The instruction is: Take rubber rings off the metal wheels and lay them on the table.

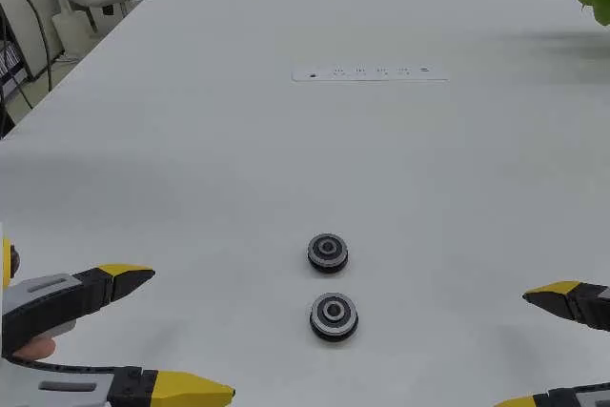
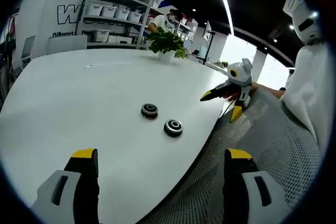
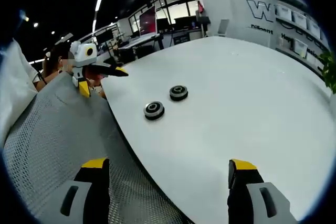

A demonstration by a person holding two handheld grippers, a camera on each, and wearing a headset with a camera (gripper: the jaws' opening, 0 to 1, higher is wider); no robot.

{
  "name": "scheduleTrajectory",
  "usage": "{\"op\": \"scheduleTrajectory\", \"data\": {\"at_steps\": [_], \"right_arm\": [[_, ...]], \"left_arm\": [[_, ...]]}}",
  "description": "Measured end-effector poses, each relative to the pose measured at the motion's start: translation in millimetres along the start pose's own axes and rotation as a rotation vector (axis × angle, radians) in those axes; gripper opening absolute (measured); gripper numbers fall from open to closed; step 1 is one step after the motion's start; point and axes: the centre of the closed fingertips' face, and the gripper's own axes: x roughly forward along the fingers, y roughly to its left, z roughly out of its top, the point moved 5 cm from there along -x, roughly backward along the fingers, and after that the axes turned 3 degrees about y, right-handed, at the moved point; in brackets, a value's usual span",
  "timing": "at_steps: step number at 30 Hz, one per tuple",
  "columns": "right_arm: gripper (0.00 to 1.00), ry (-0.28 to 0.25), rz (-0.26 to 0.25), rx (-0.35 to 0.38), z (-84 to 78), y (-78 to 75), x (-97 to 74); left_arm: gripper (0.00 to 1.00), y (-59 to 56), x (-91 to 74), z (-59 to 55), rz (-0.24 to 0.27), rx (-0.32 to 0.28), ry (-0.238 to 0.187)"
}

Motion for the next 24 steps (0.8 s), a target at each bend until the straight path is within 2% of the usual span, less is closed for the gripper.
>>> {"op": "scheduleTrajectory", "data": {"at_steps": [24], "right_arm": [[0.93, -0.005, -0.01, 0.01, 0.3, -1.1, -0.6]], "left_arm": [[0.98, 0.2, -0.3, 0.4, -0.003, -0.007, -0.011]]}}
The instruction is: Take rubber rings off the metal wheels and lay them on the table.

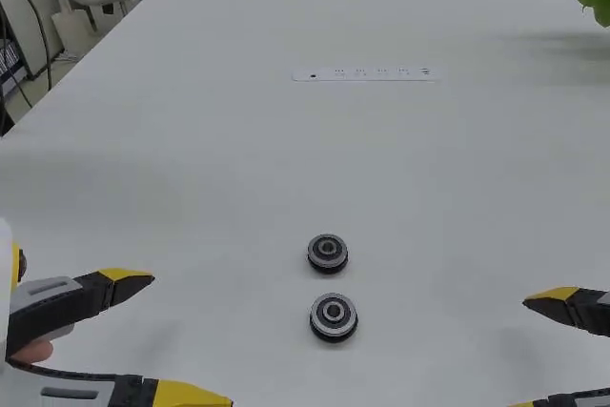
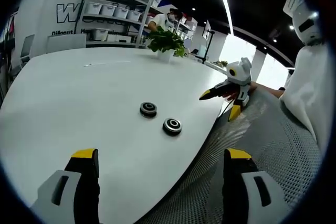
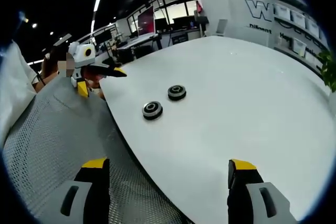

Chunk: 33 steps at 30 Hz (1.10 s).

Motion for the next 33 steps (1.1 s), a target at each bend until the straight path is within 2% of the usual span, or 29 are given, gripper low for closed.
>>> {"op": "scheduleTrajectory", "data": {"at_steps": [33], "right_arm": [[0.93, 0.001, 0.005, 0.0, 0.1, 0.8, 0.6]], "left_arm": [[0.97, -1.2, 0.8, -0.9, -0.005, 0.0, 0.009]]}}
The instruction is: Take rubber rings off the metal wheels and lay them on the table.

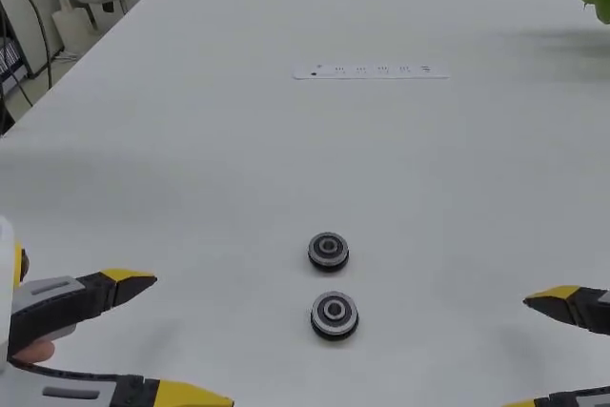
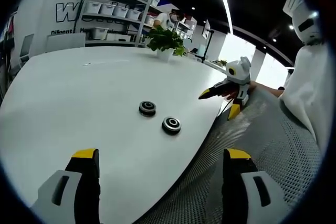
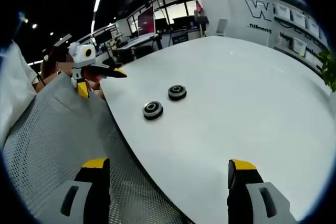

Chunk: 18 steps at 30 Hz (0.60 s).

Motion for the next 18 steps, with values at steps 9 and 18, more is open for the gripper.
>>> {"op": "scheduleTrajectory", "data": {"at_steps": [9, 18], "right_arm": [[0.93, 0.004, 0.004, -0.007, -0.2, 0.0, 0.2], [0.92, 0.005, -0.003, -0.022, 0.3, -1.0, -0.5]], "left_arm": [[0.97, -0.3, 0.2, -0.1, 0.001, 0.006, 0.005], [0.97, -2.7, 0.4, 0.6, -0.009, 0.025, 0.012]]}}
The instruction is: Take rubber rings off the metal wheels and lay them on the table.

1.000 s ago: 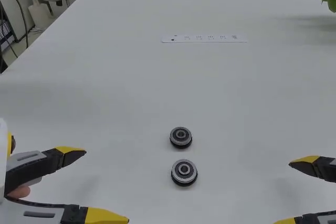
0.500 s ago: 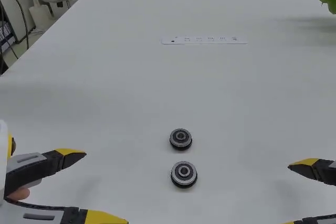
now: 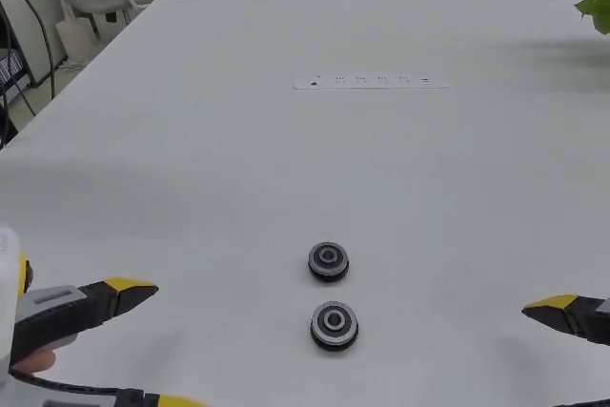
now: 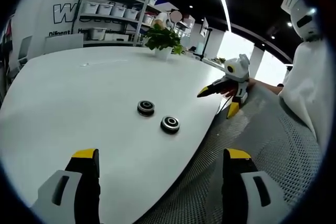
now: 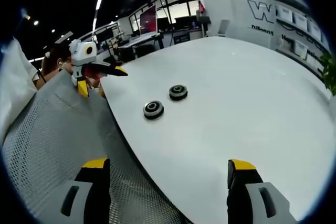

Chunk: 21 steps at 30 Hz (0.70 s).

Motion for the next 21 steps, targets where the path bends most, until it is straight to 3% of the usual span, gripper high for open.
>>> {"op": "scheduleTrajectory", "data": {"at_steps": [6, 8, 11, 17, 21], "right_arm": [[0.92, 0.01, -0.009, -0.018, 0.7, -0.3, 0.3], [0.92, 0.032, -0.006, -0.072, 1.0, 2.1, 1.3], [0.92, 0.042, -0.014, -0.092, 1.5, 2.4, 1.1], [0.91, -0.005, -0.035, -0.086, 14.4, 0.1, -7.7], [0.92, -0.014, -0.04, -0.12, 26.6, 0.4, -11.8]], "left_arm": [[0.97, -2.6, 0.6, 1.7, -0.013, 0.016, 0.001], [0.97, -4.0, 1.1, 1.1, -0.017, 0.043, 0.022], [0.97, -5.8, 2.8, -2.9, -0.018, 0.111, 0.079], [0.92, -11.5, 2.4, -2.3, -0.05, 0.178, 0.115], [0.93, -16.1, -0.6, 8.9, -0.071, 0.21, 0.104]]}}
